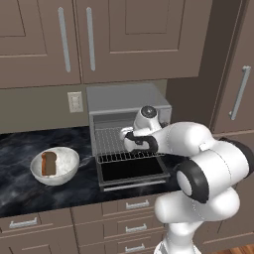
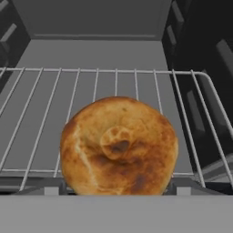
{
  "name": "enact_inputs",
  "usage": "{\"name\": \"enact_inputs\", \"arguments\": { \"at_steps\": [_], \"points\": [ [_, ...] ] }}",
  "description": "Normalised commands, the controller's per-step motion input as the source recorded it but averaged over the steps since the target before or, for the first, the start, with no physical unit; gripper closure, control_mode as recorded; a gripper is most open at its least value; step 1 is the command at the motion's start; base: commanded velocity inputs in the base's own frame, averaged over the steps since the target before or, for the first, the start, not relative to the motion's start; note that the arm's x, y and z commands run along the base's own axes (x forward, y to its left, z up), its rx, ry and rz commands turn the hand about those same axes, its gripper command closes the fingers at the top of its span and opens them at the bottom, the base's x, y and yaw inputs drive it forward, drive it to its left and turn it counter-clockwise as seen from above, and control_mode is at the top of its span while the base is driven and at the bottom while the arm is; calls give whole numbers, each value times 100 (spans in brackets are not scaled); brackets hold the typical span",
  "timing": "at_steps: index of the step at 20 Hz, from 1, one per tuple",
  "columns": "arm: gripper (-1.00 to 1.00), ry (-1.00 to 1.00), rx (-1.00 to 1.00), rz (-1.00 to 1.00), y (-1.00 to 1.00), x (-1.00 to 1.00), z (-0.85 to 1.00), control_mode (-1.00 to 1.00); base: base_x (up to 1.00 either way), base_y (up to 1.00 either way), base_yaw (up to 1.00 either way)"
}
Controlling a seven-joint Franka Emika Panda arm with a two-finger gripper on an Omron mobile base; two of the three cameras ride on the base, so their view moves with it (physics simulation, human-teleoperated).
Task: Pick up the heated bread from the toaster oven and place it in the bowl. Then move the bread bowl to the dining counter.
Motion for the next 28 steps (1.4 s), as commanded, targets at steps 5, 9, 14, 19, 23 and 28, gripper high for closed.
{"name": "enact_inputs", "arguments": {
  "at_steps": [5,9,14,19,23,28],
  "points": [
    [100,0,2,0,-24,-48,0,-100,0,0,0],
    [100,0,0,0,-24,-50,0,-100,0,0,0],
    [100,0,0,0,-23,-64,0,-100,0,0,0],
    [100,-4,3,0,-30,-88,7,-100,0,0,0],
    [100,-6,3,0,-11,-84,30,-100,0,0,0],
    [100,-11,1,3,8,-55,61,-100,0,0,0]
  ]
}}
